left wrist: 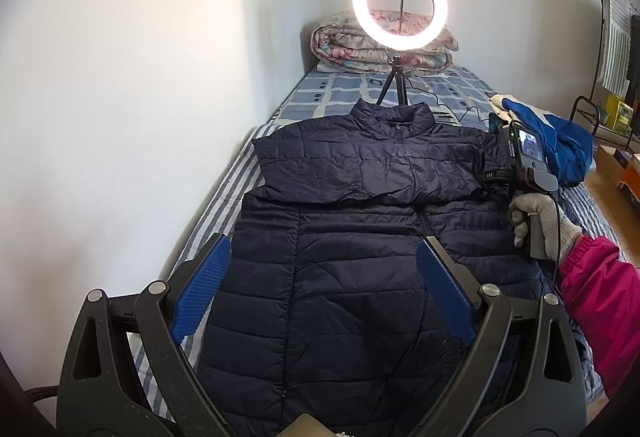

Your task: Fold large clothes

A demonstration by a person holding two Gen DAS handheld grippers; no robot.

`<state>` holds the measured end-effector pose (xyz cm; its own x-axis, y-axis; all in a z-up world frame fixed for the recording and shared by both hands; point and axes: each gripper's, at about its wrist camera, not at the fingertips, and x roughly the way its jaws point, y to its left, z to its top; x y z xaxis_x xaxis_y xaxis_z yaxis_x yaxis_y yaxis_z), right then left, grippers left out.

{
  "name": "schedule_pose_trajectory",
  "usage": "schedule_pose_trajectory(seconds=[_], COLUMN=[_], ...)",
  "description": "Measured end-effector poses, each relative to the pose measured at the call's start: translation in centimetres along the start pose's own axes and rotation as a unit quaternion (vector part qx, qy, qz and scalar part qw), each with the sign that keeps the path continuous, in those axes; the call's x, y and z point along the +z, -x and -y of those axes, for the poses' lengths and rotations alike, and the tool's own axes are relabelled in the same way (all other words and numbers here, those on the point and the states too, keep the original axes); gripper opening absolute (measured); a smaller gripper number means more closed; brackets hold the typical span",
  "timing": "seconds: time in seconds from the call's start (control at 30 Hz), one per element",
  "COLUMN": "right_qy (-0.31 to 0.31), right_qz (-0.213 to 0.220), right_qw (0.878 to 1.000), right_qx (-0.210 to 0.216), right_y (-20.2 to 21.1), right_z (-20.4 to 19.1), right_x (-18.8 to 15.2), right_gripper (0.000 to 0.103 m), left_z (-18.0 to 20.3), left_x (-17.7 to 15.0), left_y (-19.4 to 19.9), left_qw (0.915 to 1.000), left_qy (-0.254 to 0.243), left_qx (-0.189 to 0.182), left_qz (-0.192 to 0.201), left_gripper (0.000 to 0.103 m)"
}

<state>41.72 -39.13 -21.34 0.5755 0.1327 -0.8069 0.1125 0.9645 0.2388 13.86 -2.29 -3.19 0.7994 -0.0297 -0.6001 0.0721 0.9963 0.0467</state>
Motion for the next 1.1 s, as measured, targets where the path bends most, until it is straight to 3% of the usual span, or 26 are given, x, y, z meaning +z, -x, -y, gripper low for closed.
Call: schedule_pose_trajectory(seconds=[0.1, 0.17, 0.33, 0.4, 0.67, 0.87, 0.97, 1.1], right_qy=[0.009, 0.017, 0.033, 0.037, 0.051, 0.075, 0.08, 0.078], right_qz=[0.002, 0.011, 0.045, 0.061, 0.103, 0.141, 0.153, 0.16], right_qw=[1.0, 1.0, 0.998, 0.997, 0.993, 0.987, 0.984, 0.982], right_qx=[-0.003, -0.008, -0.001, -0.004, 0.014, -0.015, -0.035, -0.064], right_y=[-0.2, 0.2, 3.7, 5.8, 16.4, 25.8, 30.1, 34.6], right_z=[0.0, -0.4, -1.5, -1.7, -1.1, -0.3, 0.2, 0.9], right_x=[0.2, 0.2, 0.5, 0.5, -1.5, -4.8, -7.0, -10.4], right_gripper=[0.011, 0.027, 0.041, 0.052, 0.054, 0.063, 0.063, 0.071], left_z=[0.0, 0.1, 0.1, 0.4, 1.6, 3.6, 5.2, 7.6], left_x=[0.1, 0.0, 0.1, 0.3, 0.4, 0.8, 0.7, 0.2], left_y=[0.2, 0.2, 0.4, 0.8, 2.9, 4.3, 4.7, 5.2], left_qw=[1.0, 0.9999, 0.9998, 0.9996, 0.9982, 0.996, 0.9929, 0.9898], left_qy=[-0.006, -0.01, -0.012, -0.016, -0.03, -0.035, -0.044, -0.069], left_qx=[0.006, 0.01, 0.009, 0.01, -0.011, -0.048, -0.094, -0.111], left_qz=[0.005, 0.006, 0.012, 0.021, 0.051, 0.067, 0.058, 0.057], left_gripper=[0.096, 0.096, 0.096, 0.096, 0.096, 0.096, 0.096, 0.096])
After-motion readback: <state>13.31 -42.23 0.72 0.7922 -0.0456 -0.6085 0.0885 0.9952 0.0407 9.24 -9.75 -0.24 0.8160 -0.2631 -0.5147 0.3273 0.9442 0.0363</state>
